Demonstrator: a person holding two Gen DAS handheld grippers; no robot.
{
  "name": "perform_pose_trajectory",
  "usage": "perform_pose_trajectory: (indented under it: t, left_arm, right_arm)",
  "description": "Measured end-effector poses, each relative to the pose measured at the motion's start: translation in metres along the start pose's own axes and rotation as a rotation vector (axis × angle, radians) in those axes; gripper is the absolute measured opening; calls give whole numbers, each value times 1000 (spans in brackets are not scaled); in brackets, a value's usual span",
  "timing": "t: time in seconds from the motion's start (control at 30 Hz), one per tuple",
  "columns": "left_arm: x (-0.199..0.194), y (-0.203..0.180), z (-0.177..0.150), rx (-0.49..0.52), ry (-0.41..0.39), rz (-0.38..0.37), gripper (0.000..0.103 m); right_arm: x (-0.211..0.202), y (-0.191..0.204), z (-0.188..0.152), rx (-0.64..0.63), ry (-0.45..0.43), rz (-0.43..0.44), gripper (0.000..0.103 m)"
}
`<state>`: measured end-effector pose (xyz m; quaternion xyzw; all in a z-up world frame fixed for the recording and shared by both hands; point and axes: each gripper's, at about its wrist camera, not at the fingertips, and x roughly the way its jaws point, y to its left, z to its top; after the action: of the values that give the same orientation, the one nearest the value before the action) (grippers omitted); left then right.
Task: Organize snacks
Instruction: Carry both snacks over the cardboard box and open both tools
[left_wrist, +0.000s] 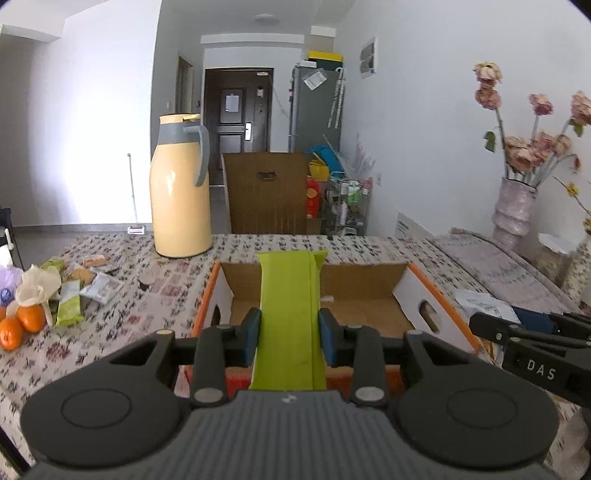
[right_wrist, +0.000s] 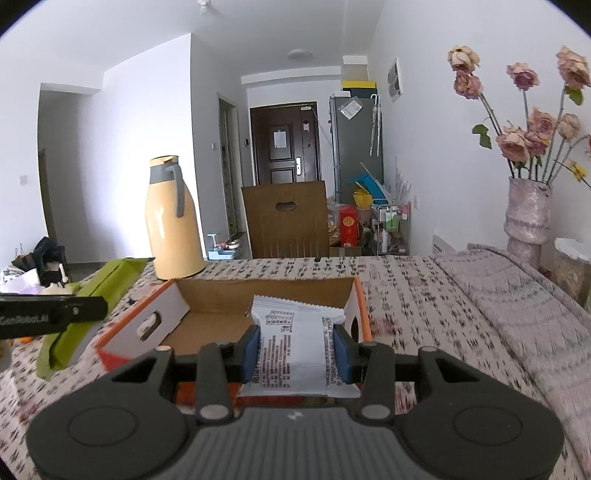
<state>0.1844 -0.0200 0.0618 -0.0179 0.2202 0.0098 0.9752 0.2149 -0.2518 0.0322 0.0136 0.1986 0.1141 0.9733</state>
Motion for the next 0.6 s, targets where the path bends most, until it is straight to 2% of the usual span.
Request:
perform_pose_trajectory:
  t: [0.27,0.43,0.6]
  left_arm:
    - [54,0,27,-13,29,54,34]
    - [90,3,22,-27,81,70,34]
    - [113,9,7,-40,113,76,34]
  right_arm:
    - [68,1,26,-22,64,-4,40]
    - [110,0,27,-34,139,-3,40]
    - [133,-6,16,-34,177,-3,40]
